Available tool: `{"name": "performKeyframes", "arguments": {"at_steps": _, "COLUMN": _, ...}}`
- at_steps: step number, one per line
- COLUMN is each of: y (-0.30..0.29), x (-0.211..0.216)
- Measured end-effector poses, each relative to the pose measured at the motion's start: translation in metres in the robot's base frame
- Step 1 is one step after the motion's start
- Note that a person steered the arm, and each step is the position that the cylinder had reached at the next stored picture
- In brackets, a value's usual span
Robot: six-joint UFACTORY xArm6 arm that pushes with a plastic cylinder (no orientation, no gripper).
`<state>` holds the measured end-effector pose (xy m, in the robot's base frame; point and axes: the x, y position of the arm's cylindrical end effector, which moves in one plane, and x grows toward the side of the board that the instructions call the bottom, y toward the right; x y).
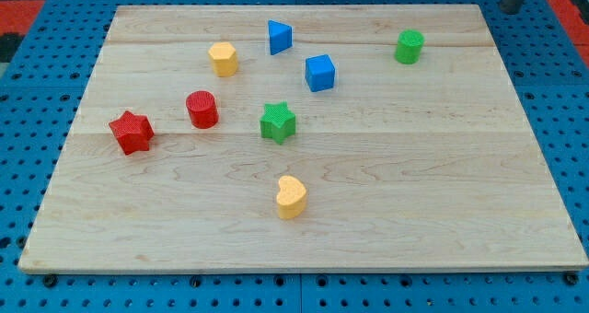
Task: Push the cube into the triangle
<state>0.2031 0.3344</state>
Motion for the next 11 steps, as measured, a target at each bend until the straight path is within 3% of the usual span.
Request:
{"name": "performKeyframes", "arguments": {"at_steps": 8, "y": 0.004, "x": 0.001}}
{"name": "performKeyframes", "arguments": {"at_steps": 10, "y": -0.002, "x": 0.05}}
{"name": "performKeyframes", "arguments": {"at_steps": 11, "y": -0.077, "x": 0.112}}
